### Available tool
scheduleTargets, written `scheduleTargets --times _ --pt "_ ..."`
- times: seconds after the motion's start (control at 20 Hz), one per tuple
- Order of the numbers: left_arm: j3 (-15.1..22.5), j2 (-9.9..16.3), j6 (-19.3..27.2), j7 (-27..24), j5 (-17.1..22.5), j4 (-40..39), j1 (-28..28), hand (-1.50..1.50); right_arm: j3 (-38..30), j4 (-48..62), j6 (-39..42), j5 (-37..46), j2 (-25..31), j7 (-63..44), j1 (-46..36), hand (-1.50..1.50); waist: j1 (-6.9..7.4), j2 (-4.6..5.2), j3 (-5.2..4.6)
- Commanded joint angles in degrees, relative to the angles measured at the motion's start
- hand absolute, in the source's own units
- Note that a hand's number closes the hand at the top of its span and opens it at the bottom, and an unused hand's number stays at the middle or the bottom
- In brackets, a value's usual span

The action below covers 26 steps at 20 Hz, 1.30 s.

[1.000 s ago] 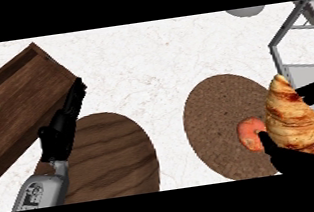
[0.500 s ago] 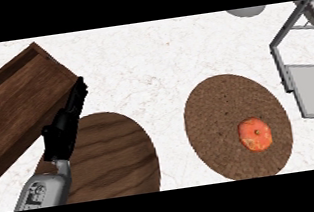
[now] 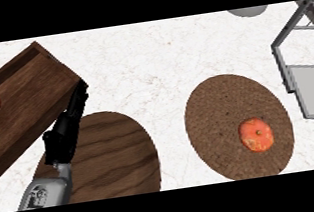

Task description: Pick the croissant from the placemat and place it in the tiered shelf

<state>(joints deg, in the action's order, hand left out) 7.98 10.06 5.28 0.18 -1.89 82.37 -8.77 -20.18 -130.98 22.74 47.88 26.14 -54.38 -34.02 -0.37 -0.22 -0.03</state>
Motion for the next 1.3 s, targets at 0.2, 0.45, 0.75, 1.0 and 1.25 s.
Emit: scheduleTargets --times 0.2,0.45,0.75,1.0,1.25 --pt "-1.34 -1.23 -1.16 0.08 -0.75 -1.99 -2.38 0.0 -7.97 4.52 1.91 -5.98 7.14 5.51 0.5 1.5 0.06 0.14 0.02" --pt "-1.22 -1.65 -1.31 0.45 -1.95 -0.08 -1.58 0.0 -3.04 12.19 -5.52 0.69 7.02 10.02 1.89 1.5 0.47 0.24 0.02" --pt "-3.87 0.37 -4.38 -1.72 0.38 -0.8 -0.61 0.0 -0.59 23.79 -15.16 6.38 9.86 21.13 2.15 1.5 1.04 0.37 0.02" --pt "-3.29 -1.49 -3.66 0.68 -1.35 -2.42 -3.28 0.0 -0.57 34.66 -23.78 7.74 8.73 26.89 0.85 1.5 0.75 0.36 0.03" --pt "-1.61 -2.25 -2.51 0.3 -2.72 0.91 -0.85 0.0 -10.37 37.77 -30.88 -5.27 5.04 32.58 -1.3 1.5 1.07 0.33 0.13"
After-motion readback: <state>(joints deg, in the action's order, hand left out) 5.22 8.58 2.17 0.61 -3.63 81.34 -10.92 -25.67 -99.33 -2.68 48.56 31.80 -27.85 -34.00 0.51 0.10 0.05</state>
